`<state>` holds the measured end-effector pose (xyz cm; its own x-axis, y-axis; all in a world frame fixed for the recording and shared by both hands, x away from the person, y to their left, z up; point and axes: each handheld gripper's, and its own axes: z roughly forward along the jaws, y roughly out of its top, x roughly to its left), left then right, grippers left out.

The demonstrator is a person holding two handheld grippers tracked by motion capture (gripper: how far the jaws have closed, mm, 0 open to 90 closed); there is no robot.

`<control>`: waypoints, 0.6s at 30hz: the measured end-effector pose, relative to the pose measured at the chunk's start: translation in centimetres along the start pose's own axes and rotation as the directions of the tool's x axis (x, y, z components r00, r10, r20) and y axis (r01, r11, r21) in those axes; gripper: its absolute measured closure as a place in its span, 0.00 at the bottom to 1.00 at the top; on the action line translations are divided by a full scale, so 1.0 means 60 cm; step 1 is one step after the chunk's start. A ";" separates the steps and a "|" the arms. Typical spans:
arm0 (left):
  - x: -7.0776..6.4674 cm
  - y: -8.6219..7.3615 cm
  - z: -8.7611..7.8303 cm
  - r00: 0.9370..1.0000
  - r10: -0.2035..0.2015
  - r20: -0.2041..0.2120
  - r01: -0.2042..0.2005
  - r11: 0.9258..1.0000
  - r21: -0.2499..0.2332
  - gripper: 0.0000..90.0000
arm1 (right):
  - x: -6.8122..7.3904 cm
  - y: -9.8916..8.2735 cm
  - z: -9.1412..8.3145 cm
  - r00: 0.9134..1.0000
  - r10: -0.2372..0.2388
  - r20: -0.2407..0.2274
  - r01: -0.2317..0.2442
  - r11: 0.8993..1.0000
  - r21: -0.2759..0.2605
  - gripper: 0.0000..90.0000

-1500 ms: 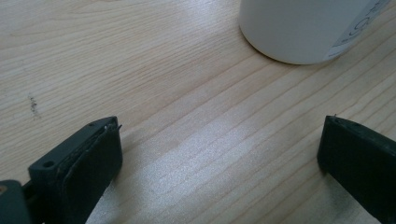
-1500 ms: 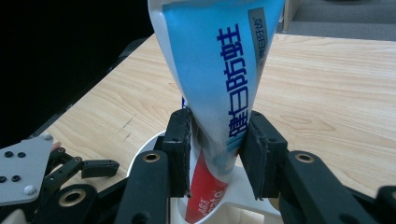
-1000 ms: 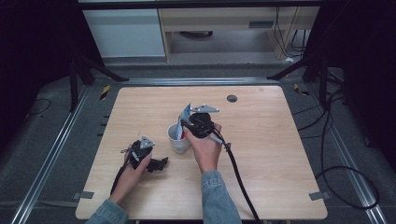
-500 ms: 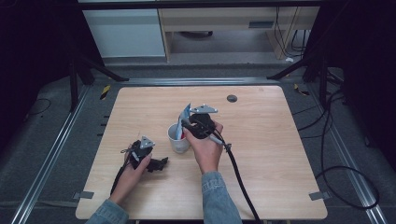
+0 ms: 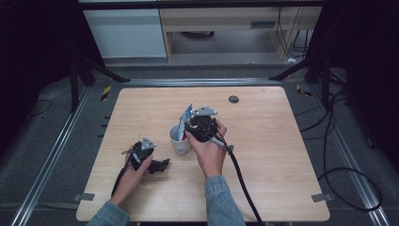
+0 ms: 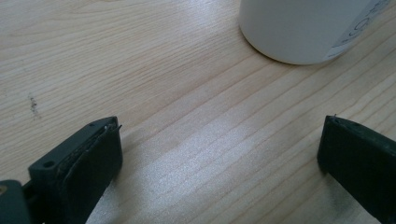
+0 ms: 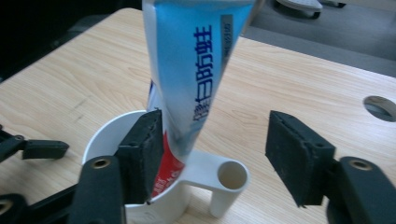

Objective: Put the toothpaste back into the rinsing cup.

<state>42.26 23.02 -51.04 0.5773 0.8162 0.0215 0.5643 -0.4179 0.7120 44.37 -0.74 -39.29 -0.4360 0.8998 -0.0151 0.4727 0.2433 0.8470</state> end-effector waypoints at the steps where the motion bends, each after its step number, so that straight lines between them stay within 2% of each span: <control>1: 0.000 0.000 0.000 1.000 0.000 0.000 0.000 1.000 0.000 0.00 | -0.001 0.000 -0.001 1.000 -0.006 0.002 0.006 1.000 0.002 0.36; 2: 0.000 0.000 0.000 1.000 0.000 0.000 0.000 1.000 0.000 0.00 | -0.001 0.000 -0.001 1.000 -0.006 0.002 0.006 1.000 0.002 0.36; 3: 0.000 0.000 0.000 1.000 0.000 0.000 0.000 1.000 0.000 0.00 | -0.002 0.000 -0.002 1.000 -0.017 0.011 0.017 1.000 0.009 0.28; 5: 0.000 0.000 0.000 1.000 -0.001 0.000 0.001 1.000 0.000 0.00 | -0.002 0.000 -0.002 1.000 -0.025 0.017 0.024 1.000 0.014 0.25; 6: 0.000 0.000 0.000 1.000 -0.001 -0.001 0.001 1.000 0.000 0.00 | -0.003 -0.001 -0.005 0.999 -0.030 0.034 0.029 0.999 0.030 0.17; 10: 0.000 0.000 0.000 1.000 -0.001 0.000 0.001 1.000 0.000 0.00 | -0.013 -0.006 -0.017 0.997 -0.058 0.055 0.056 0.998 0.038 0.07; 18: -0.001 0.000 0.000 1.000 -0.001 -0.001 0.001 1.000 0.000 0.00 | -0.047 -0.021 -0.049 0.994 -0.065 0.083 0.063 0.998 0.030 0.07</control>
<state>42.22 22.99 -51.04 0.5761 0.8171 0.0216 0.5646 -0.4169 0.7123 42.74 -4.65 -38.78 -0.4007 0.9090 -0.1147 0.4668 0.3103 0.8281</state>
